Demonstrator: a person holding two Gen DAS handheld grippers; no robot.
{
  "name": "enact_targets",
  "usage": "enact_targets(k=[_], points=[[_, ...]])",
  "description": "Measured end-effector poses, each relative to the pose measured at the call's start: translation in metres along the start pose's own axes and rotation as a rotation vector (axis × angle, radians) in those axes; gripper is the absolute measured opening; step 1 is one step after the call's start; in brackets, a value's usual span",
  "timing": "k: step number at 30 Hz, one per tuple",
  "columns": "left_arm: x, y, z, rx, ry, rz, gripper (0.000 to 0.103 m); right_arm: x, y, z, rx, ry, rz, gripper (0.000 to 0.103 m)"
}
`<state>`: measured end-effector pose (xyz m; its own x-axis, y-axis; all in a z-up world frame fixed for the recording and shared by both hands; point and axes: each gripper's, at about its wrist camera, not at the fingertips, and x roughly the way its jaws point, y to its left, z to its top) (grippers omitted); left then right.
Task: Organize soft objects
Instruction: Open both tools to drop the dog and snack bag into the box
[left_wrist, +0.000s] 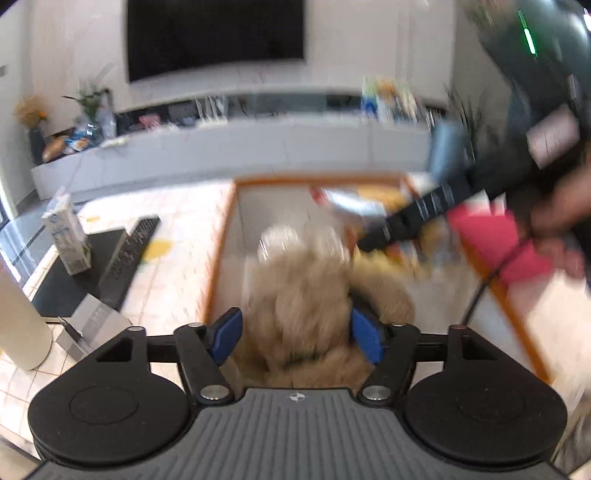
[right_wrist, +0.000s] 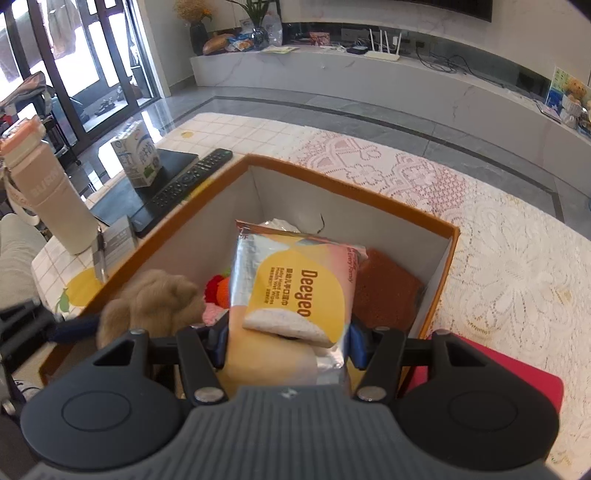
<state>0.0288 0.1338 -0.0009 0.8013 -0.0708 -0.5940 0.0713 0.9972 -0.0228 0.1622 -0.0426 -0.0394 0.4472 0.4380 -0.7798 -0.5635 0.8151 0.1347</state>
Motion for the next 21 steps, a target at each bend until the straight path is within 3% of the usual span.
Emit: enact_targets(k=[4,7,11,15,17,19,21], points=[[-0.026,0.018,0.005,-0.141,-0.161,-0.042,0.095,-0.002,-0.004,0.004,0.014,-0.004,-0.014,0.058],[-0.037,0.016,0.003,-0.13,-0.288,-0.011,0.098,0.004,-0.005,0.004,0.021,0.008,-0.008,0.058],[-0.035,0.003,0.008,-0.06,-0.288,0.054,0.098,0.016,-0.004,0.005,0.027,0.023,-0.035,0.058],[-0.042,-0.006,0.01,-0.021,-0.342,0.116,0.098,0.026,0.002,0.004,-0.012,0.005,-0.125,0.059],[-0.042,-0.009,0.009,-0.006,-0.349,0.134,0.098,0.029,0.003,0.003,-0.01,0.007,-0.129,0.06],[-0.04,-0.013,0.011,-0.008,-0.345,0.163,0.098,0.029,0.002,0.003,0.012,0.003,-0.115,0.069],[-0.037,-0.014,0.012,-0.01,-0.344,0.192,0.098,0.021,0.003,0.003,0.022,-0.039,-0.124,0.095]])
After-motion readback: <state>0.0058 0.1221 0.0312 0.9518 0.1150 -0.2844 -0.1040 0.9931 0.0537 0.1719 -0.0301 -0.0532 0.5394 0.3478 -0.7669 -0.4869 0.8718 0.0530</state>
